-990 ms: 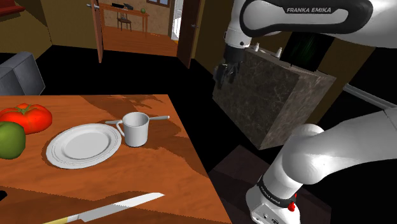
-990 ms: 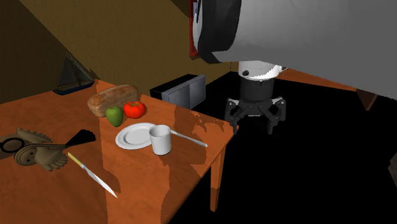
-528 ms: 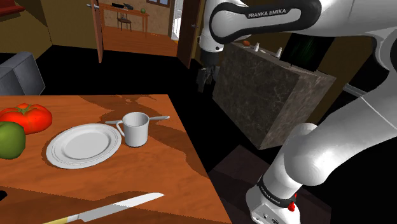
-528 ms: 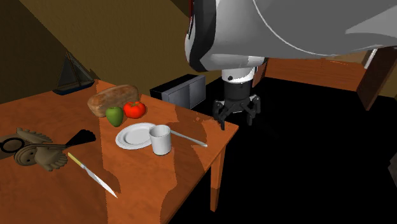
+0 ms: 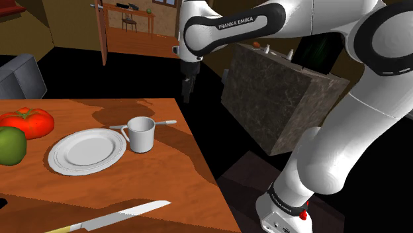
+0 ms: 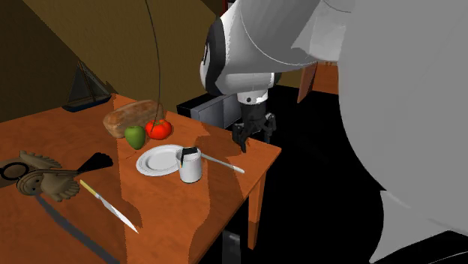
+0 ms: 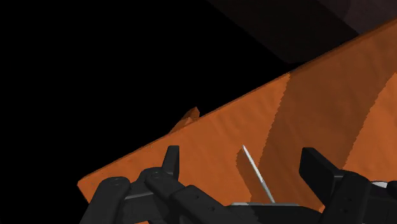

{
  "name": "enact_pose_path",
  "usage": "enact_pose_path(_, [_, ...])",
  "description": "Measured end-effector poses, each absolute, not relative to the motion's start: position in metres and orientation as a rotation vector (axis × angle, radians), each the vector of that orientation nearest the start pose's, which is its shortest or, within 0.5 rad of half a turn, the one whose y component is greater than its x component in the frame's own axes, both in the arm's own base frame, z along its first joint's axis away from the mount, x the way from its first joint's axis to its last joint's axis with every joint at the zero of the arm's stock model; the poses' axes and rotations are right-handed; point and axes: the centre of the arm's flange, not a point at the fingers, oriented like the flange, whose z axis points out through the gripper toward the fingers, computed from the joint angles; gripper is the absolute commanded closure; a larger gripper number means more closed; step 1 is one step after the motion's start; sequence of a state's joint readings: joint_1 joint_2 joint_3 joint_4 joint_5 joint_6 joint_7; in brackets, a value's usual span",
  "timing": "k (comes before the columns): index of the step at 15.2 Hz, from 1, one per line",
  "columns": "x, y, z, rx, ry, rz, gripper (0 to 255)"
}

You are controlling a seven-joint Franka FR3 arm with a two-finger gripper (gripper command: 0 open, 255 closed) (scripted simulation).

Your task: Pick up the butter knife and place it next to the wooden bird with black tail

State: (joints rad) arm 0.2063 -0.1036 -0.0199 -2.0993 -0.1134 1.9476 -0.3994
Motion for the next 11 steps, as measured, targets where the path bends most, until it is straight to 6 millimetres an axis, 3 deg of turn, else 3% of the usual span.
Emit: enact_pose_path(11, [0.564, 0.204, 0.395, -2.805, -1.63, 0.148, 0])
